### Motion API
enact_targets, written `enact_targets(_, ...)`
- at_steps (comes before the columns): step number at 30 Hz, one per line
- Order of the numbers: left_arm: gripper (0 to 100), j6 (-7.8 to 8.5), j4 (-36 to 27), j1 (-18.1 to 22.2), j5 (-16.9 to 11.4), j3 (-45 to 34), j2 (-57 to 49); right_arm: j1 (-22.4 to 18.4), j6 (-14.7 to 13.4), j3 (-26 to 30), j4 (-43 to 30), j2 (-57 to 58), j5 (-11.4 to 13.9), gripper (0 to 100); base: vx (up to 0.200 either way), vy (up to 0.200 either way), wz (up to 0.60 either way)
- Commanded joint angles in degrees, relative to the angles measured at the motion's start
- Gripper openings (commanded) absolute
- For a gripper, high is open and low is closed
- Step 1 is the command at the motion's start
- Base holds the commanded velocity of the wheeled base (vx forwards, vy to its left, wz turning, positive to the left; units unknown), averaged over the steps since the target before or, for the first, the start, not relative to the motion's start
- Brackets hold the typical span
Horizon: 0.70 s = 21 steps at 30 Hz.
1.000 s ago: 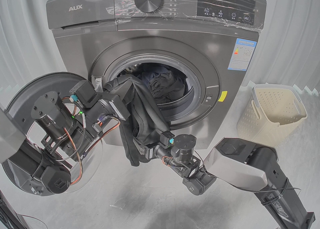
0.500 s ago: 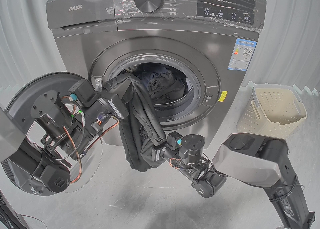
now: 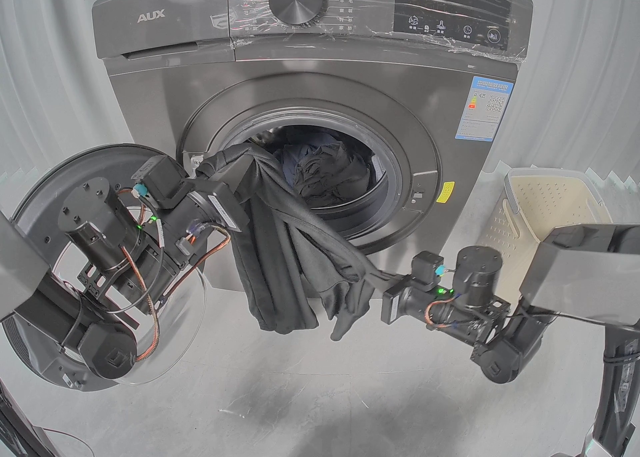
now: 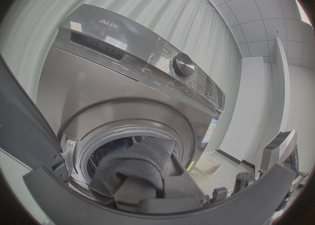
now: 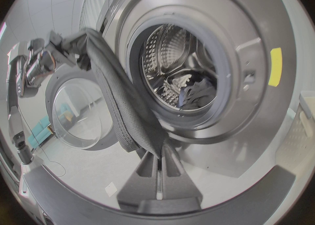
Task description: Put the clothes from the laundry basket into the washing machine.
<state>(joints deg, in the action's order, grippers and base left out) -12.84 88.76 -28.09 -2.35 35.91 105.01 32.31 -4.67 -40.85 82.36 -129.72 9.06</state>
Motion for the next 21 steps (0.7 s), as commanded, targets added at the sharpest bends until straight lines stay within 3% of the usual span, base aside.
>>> enact_targets(1, 0, 0.0, 0.01, 1.72, -0.28, -0.41, -0.42, -5.67, 0.71, 3.67, 2.02, 6.5, 2.9, 0, 0.0, 0.0, 0.0)
enact_targets(4, 0, 0.0, 0.01, 2.51, -0.46, -0.67, -0.6, -7.17, 0.36, 3.76, 4.92, 6.85, 2.98, 0, 0.0, 0.0, 0.0)
enact_targets(9, 0, 0.09, 0.1, 2.42, -0.55, -2.52, -1.04, -6.2, -1.22, 4.29, 5.79, 11.16, 2.02, 0, 0.0, 0.0, 0.0)
enact_targets(12, 0, 0.18, 0.1, 2.07, -0.9, -4.18, -2.71, -5.67, -1.75, 5.08, 5.79, 15.02, -0.8, 0, 0.0, 0.0, 0.0)
enact_targets(15, 0, 0.18, 0.1, 1.98, -3.18, -6.56, -4.64, -5.59, -4.12, 4.55, 5.79, 18.1, -3.87, 0, 0.0, 0.0, 0.0)
enact_targets(18, 0, 0.27, 0.01, 2.34, -5.82, -9.28, -6.4, -5.5, -4.74, 2.71, 5.79, 20.12, -5.63, 0, 0.0, 0.0, 0.0)
enact_targets(21, 0, 0.44, 0.01, 2.42, -5.73, -9.72, -6.57, -5.5, -4.82, 1.21, 5.79, 21.0, -6.33, 0, 0.0, 0.0, 0.0)
